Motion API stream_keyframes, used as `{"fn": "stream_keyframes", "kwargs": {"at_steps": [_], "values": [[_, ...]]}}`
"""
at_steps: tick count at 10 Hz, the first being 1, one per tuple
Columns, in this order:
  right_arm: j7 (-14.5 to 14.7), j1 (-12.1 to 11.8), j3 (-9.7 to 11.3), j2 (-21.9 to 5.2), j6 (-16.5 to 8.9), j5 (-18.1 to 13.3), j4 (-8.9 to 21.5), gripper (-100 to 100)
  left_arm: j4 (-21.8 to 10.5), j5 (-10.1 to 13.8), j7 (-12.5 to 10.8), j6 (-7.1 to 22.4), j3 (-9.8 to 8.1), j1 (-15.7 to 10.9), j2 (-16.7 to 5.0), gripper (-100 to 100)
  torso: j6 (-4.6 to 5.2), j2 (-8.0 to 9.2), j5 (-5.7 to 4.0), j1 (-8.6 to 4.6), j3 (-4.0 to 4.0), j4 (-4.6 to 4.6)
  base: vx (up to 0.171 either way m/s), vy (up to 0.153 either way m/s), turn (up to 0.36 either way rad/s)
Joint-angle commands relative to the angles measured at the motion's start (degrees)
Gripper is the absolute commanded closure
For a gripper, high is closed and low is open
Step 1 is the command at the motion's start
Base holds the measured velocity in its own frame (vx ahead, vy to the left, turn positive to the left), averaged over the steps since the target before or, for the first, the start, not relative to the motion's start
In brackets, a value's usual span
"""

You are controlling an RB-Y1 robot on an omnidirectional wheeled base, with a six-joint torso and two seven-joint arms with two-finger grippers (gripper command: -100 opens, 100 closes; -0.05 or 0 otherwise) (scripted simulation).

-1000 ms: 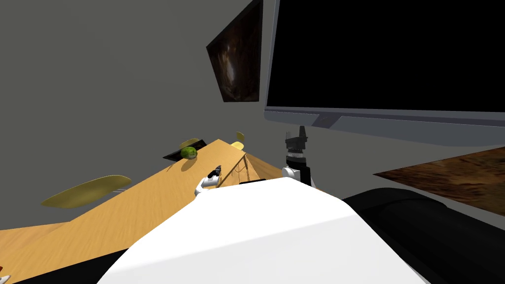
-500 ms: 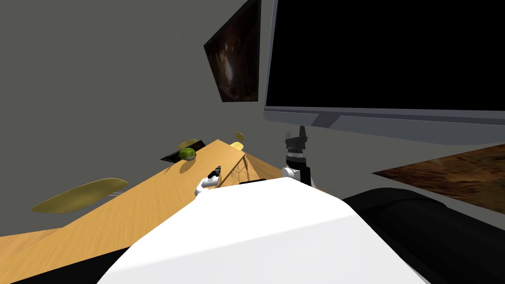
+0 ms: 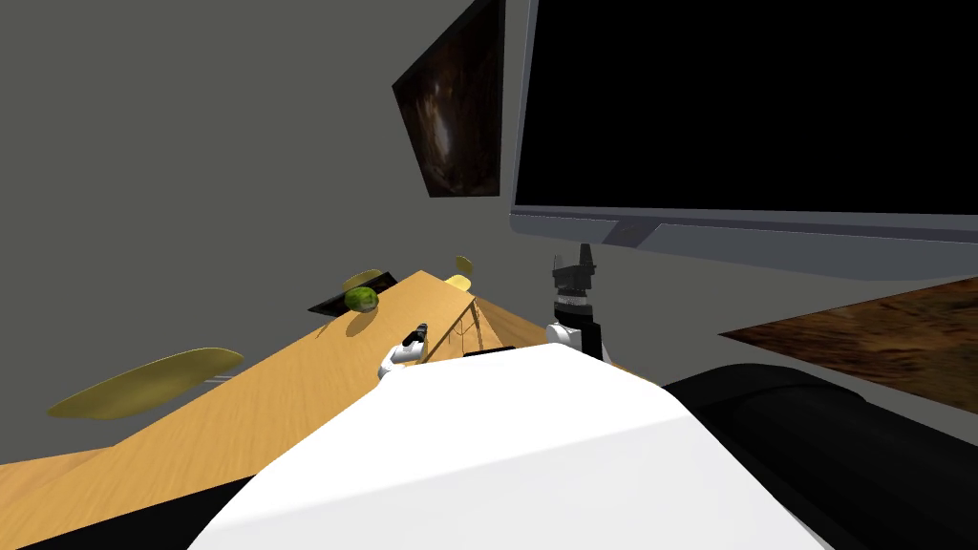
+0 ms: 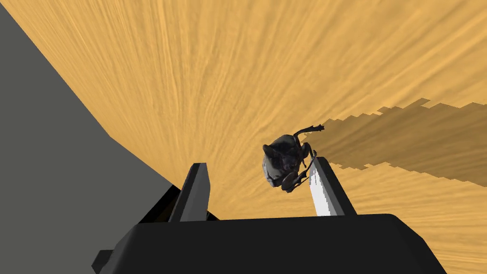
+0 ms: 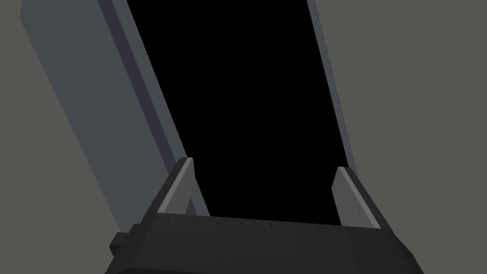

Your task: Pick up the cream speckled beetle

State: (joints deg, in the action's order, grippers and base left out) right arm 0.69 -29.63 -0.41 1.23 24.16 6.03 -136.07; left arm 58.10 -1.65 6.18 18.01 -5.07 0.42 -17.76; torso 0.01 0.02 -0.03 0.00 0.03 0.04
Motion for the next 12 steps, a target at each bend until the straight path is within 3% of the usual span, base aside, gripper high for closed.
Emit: {"fn": "stream_keyframes", "kwargs": {"at_steps": [1, 4, 5, 6, 10, 11, 12], "values": [[0.00, 0.00, 0.00, 0.00, 0.00, 0.00, 0.00, 0, 0.00, 0.00, 0.00, 0.00, 0.00, 0.00, 0.00, 100, 0.00, 0.00, 0.00, 0.00, 0.00, 0.00, 0.000, 0.000, 0.000], [0.00, 0.00, 0.00, 0.00, 0.00, 0.00, 0.00, 0, 0.08, 0.01, -0.02, -0.07, -0.02, -0.10, -0.01, 100, -0.02, -0.01, 0.02, 0.01, -0.04, -0.07, 0.001, 0.000, -0.004], [0.00, 0.00, 0.00, 0.00, 0.00, 0.00, 0.00, 0, 0.08, 0.00, 0.00, -0.06, -0.01, -0.09, -0.01, 0, -0.03, 0.00, 0.03, 0.01, -0.03, -0.06, 0.000, 0.000, 0.000], [0.00, 0.00, 0.00, 0.00, 0.00, 0.00, 0.00, 0, 2.05, 0.27, 0.20, 1.15, 0.33, 0.66, -0.04, 100, -0.03, 0.01, 0.03, 0.02, -0.02, -0.06, -0.011, -0.005, 0.057], [0.00, 0.00, 0.00, 0.00, 0.00, 0.00, 0.00, 0, 7.16, 0.83, 0.70, 4.22, 1.10, 2.48, -0.06, 100, -0.06, 0.11, 0.02, -0.03, 0.04, -0.03, -0.019, -0.011, 0.036], [0.00, 0.00, 0.00, 0.00, 0.00, 0.00, 0.00, 0, 6.10, 0.65, 0.59, 3.56, 0.93, 2.06, -0.02, 100, -0.06, 0.11, 0.02, -0.04, 0.04, -0.02, -0.008, -0.006, 0.007], [0.00, 0.00, 0.00, 0.00, 0.00, 0.00, 0.00, 0, 6.25, 0.66, 0.62, 3.77, 0.95, 2.09, -0.01, 0, -0.05, 0.08, 0.02, -0.01, 0.02, -0.03, 0.000, 0.000, 0.000]]}}
